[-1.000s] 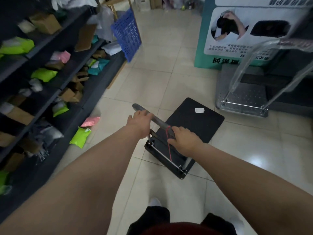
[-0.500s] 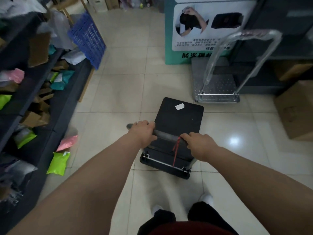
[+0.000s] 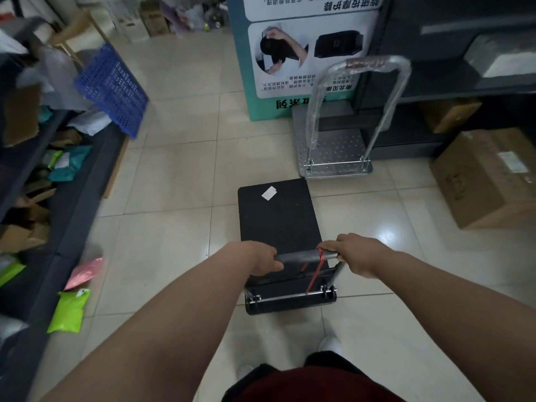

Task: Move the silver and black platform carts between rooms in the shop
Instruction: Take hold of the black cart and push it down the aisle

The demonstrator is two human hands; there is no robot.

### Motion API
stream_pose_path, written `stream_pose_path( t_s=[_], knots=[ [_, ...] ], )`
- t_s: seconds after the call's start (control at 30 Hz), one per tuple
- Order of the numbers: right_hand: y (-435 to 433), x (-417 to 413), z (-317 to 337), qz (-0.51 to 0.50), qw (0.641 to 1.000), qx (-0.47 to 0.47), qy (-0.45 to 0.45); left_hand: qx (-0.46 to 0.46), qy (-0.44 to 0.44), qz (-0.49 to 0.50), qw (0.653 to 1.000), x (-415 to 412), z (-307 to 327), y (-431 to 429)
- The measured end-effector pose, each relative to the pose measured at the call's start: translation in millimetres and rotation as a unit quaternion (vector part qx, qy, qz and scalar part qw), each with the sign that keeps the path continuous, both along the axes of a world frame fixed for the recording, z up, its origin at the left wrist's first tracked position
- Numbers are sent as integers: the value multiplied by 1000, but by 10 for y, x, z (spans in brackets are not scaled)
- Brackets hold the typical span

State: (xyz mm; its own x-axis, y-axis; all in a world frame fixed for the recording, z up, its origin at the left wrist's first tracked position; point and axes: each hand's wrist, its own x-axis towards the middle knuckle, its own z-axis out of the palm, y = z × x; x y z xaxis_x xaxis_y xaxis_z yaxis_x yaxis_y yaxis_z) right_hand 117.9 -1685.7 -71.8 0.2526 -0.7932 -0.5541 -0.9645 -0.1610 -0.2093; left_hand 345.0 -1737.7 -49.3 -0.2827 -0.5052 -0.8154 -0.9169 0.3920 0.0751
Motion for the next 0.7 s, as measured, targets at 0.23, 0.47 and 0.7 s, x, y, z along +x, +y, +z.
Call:
stream_pose_path(
  t_s=[0.23,0.47,0.7],
  knots=[
    [-95,-184,-27,42,999,-22,-9,-19,-15,37,999,-146,-19,30],
    [-381,-188,-41,49,998,-39,-10,-44,7,113,993,-145,-88,-9],
    [-781,23,-188,33,996,-57,-55,-171,-20,201,964,-10,-265,-77]
  ],
)
